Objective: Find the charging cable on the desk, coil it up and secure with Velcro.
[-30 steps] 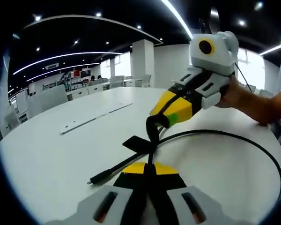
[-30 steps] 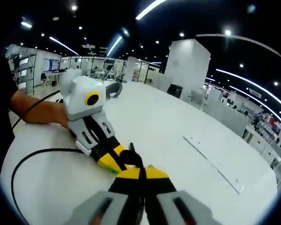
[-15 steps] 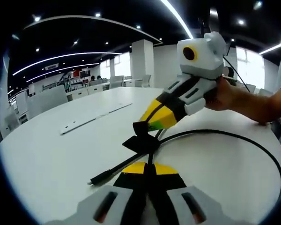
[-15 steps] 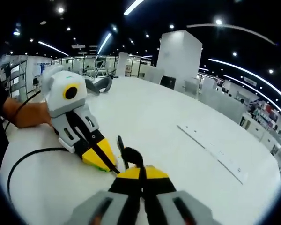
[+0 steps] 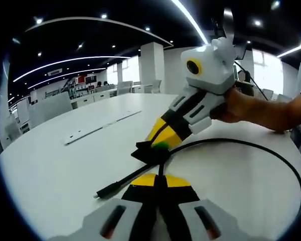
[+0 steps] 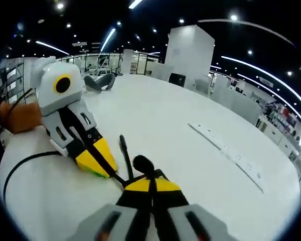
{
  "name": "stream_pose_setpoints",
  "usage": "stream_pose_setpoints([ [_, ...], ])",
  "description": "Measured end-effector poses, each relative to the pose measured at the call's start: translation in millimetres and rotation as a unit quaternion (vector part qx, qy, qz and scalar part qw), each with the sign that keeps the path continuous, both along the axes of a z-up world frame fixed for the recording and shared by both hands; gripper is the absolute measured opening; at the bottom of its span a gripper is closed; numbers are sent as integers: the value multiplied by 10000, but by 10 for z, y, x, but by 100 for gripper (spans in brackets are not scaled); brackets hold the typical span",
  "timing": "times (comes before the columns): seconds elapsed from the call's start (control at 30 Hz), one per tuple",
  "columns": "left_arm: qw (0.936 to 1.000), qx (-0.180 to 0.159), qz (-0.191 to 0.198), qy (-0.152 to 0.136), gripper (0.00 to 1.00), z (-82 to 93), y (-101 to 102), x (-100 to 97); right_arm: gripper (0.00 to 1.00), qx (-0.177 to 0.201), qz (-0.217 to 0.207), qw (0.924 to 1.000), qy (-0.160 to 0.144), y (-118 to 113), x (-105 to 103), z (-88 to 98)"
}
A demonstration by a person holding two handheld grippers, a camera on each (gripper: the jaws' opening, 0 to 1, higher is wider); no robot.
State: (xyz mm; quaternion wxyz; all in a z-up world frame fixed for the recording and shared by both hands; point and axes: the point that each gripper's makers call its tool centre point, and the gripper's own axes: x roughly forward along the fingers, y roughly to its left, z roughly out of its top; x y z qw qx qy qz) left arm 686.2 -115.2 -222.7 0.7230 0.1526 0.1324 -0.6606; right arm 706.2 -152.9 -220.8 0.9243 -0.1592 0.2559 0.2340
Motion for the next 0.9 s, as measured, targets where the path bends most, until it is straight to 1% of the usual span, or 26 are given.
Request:
stream_pose_setpoints([
  [0.17,10000,-1,-2,1,5,-2,-2,2,2,-162,-25,9999,-30,-5,10,0],
  [0.5,10000,1,7,-4,5,-9,-2,-6,2,-367,-191,9991,58,-16,11,-17],
  [0.87,10000,6,18,-20,5,-10,0,-6,2,-498,-333,9976,346,-21,17,-48],
  [0.9,10000,4,18,-20,5,-9,1,-6,2,-458,-382,9972,447,-29,19,-53],
])
